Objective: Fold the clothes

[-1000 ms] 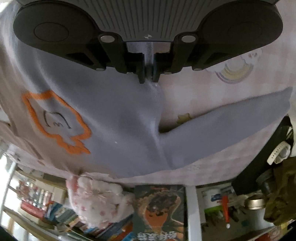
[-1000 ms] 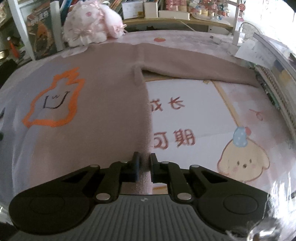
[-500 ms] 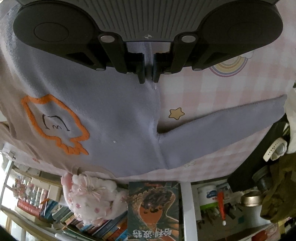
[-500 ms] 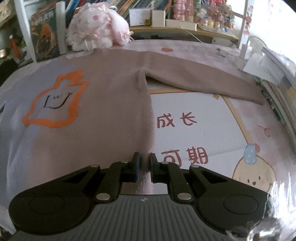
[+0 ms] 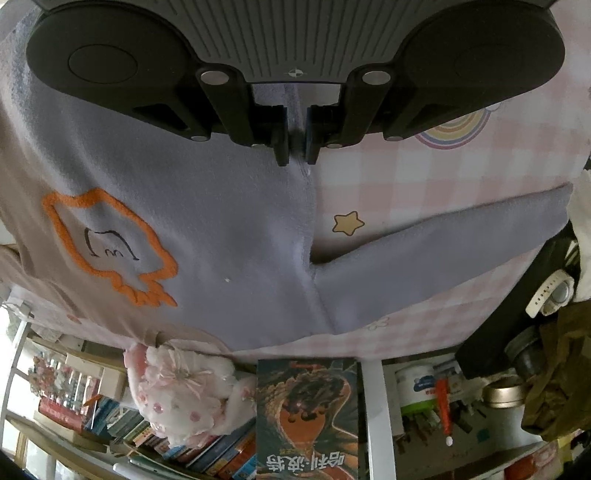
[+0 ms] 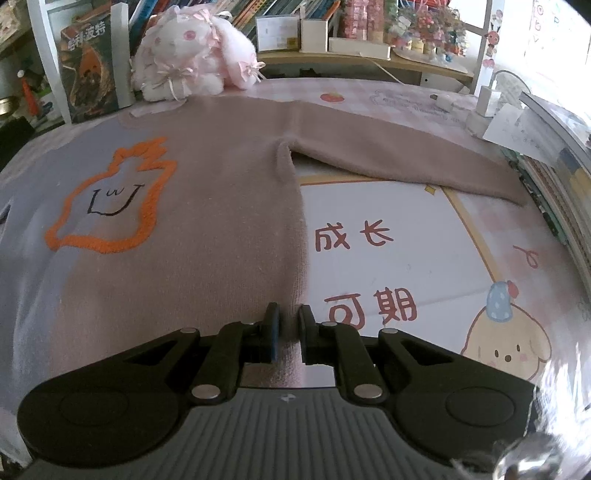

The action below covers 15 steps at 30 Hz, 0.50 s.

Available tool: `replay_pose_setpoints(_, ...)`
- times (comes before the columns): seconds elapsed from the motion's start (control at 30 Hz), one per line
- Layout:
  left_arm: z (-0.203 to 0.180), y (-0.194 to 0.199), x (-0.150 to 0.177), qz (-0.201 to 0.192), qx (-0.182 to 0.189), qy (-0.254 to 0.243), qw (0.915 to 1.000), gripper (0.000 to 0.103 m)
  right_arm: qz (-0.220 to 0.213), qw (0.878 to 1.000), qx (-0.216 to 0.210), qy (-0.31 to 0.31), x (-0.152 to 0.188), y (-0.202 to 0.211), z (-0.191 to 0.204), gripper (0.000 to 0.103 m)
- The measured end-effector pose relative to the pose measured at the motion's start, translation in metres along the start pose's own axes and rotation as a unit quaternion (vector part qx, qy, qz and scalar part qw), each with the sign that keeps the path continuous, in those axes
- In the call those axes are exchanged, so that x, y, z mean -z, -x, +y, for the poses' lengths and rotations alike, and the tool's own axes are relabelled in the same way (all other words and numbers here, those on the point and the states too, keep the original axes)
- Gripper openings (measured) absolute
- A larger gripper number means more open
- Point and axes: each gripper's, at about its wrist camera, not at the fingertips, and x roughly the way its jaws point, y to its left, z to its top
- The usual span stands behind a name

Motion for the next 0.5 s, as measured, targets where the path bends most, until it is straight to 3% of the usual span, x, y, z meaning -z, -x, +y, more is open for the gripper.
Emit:
replay_pose_setpoints(0.13, -0.005, 0.023, 0.0, -0.036, 0.006, -0.008, 0.9993, 0.013, -0.002, 1.0, 0.015, 0.001, -0.001, 0.002, 0.005, 0.016)
replay_pose_setpoints(0.2, -0.011, 0.035, 0.0, -0.05, 0.009, -0.016, 0.9986, 0.014, -0.012, 1.0, 0.015, -0.006, 0.0, 0.008, 0.007, 0.028)
replay_pose_setpoints(0.23, -0.014, 0.04, 0.0, -0.055, 0.008, -0.02, 0.9982, 0.018, -0.016, 1.0, 0.016, -0.009, 0.001, 0.012, 0.008, 0.041)
replay_pose_setpoints(0.33, -0.023, 0.054, 0.003, -0.07, 0.005, -0.026, 0.9972, 0.036, -0.031, 0.999, 0.018, -0.009, 0.002, 0.025, 0.017, 0.057)
replay_pose_setpoints(0.37, -0.025, 0.058, 0.004, -0.073, 0.005, -0.023, 0.9971, 0.051, -0.037, 0.999, 0.018, -0.008, 0.002, 0.03, 0.02, 0.067)
replay_pose_setpoints(0.43, -0.028, 0.066, 0.008, -0.08, 0.007, -0.017, 0.9966, 0.071, -0.049, 0.999, 0.019, -0.005, 0.004, 0.04, 0.028, 0.074)
replay_pose_setpoints(0.5, -0.03, 0.073, 0.011, -0.086, 0.013, -0.011, 0.9962, 0.077, -0.06, 0.998, 0.023, -0.002, 0.007, 0.049, 0.037, 0.079)
